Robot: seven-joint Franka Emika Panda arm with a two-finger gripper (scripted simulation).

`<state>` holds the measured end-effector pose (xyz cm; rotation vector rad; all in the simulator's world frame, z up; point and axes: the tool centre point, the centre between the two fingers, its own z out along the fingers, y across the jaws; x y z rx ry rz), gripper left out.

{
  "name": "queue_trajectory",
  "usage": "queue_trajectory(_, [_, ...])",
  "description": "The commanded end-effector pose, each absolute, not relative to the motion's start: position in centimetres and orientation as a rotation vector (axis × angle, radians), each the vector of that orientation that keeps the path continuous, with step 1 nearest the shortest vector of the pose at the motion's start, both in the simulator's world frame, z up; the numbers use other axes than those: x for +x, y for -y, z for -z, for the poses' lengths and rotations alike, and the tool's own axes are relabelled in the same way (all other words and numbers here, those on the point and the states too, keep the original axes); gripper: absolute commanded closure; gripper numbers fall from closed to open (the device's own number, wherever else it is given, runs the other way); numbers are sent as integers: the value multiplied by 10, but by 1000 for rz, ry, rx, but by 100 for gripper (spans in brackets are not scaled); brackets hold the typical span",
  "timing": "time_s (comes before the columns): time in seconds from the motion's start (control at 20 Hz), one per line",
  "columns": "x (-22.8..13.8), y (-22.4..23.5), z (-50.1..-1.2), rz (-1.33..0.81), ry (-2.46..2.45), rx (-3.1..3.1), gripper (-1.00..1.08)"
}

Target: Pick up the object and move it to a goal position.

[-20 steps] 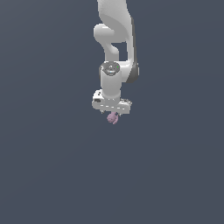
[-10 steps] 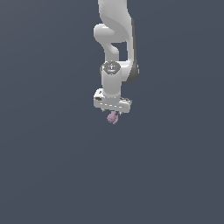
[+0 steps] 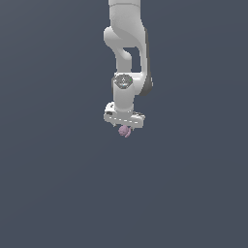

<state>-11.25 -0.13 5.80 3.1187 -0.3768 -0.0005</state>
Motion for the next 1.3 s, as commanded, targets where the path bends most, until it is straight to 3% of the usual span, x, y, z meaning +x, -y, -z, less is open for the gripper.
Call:
queue_trajectory(0.0, [-113, 1, -47, 1, 378, 3119, -92])
queue_trajectory(0.35, [-113, 1, -34, 0, 379, 3119, -92])
queue_trajectory(0.4, [-113, 1, -34, 0, 379, 3119, 108])
queue_trajectory(1.25, [-109, 14, -48, -2, 377, 3120, 108])
